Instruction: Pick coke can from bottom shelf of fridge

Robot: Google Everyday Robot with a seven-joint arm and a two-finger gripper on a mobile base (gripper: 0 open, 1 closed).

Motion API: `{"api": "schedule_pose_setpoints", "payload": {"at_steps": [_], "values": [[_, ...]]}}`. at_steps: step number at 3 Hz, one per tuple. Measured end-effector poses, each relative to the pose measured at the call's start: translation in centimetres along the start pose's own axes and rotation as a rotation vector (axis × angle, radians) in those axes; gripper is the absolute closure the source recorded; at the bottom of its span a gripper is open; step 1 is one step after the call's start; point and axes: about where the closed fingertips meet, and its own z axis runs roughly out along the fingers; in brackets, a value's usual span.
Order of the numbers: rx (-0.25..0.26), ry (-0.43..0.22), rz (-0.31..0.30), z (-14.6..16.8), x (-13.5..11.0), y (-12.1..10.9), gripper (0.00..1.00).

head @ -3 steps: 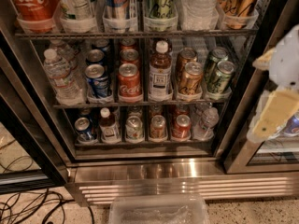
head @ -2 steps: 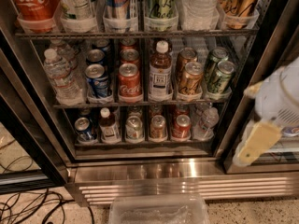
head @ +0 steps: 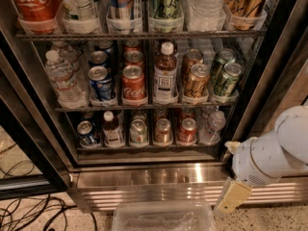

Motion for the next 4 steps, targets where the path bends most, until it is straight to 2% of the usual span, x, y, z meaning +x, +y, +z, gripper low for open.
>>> {"api": "schedule_pose_setpoints", "payload": {"at_steps": [1, 2, 3, 4], "values": [[0.0, 0.0, 0.0, 0.0, 0.0, 0.0, 0.0], [0.038, -0.041, 0.033, 1.3, 0.8, 0.0, 0.0], [0.067, -0.079, 0.07, 5.9, 2.6, 0.9, 0.0], [0.133, -0.146, 0.097, 9.5, 3.2, -0.1, 0.0]]}}
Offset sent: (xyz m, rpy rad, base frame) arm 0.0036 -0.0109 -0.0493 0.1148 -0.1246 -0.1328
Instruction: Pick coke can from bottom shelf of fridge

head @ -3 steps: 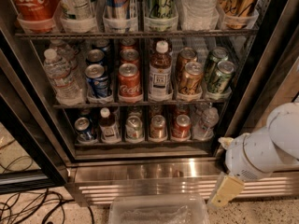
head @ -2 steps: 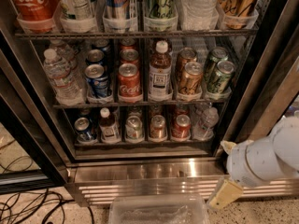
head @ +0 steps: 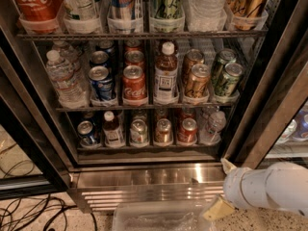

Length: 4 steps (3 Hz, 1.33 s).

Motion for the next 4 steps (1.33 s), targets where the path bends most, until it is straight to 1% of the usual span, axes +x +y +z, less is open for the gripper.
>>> {"api": "schedule_pose_setpoints", "payload": {"at_steps": [1, 2, 3, 4], "values": [[0.091, -0.108, 0.04, 2.5, -0.7, -2.1, 0.0], [0.157, -0.208, 0.088, 4.3, -2.8, -4.1, 0.0], [0.158, -0.208, 0.088, 4.3, -2.8, -4.1, 0.0], [0.204, -0.295, 0.174, 5.1, -3.7, -4.3, 0.0]]}}
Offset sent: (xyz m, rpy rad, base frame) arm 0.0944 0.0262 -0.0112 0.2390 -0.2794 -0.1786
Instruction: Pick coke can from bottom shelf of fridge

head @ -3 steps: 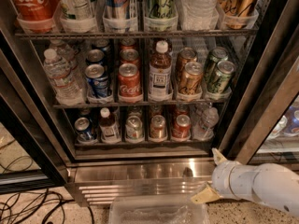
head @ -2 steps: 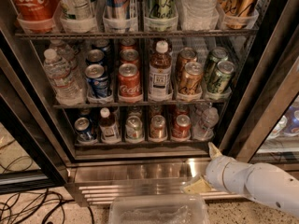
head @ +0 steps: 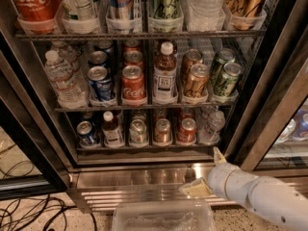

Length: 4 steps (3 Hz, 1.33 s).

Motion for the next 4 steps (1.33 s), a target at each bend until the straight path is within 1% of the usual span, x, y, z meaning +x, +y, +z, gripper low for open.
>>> {"api": "schedule_pose_setpoints", "payload": {"at_steps": [1, 2, 3, 4], "values": [[0.105, -0.143, 0.168, 0.6, -0.2, 0.4, 0.0], [0.205, -0.269, 0.247, 1.0, -2.0, 0.2, 0.0], [0.312, -0.351, 0.277, 1.1, -3.2, -0.8, 0.0], [0.366, -0.362, 0.287, 0.6, -3.3, -2.1, 0.0]]}}
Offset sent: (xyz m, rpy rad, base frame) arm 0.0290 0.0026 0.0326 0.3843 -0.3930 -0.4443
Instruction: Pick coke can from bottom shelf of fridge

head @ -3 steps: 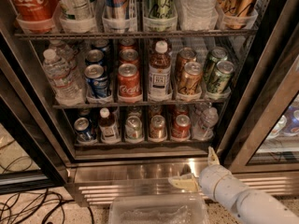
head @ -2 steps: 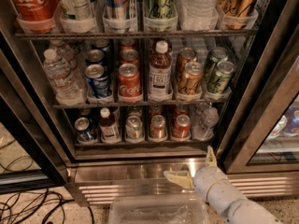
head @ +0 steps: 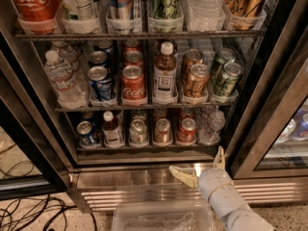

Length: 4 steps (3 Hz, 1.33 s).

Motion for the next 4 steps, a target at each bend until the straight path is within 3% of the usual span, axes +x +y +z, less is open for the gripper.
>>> {"api": "schedule_pose_setpoints", "payload": {"at_steps": [1, 2, 3, 4], "values": [[0.0, 0.0, 0.0, 0.0, 0.0, 0.0, 0.0], [0.0, 0.0, 0.0, 0.0, 0.0, 0.0, 0.17], [0.004, -0.006, -0.007, 0.5, 0.0, 0.0, 0.21], [0.009, 0.006, 0.005, 2.7, 1.1, -0.1, 0.17]]}}
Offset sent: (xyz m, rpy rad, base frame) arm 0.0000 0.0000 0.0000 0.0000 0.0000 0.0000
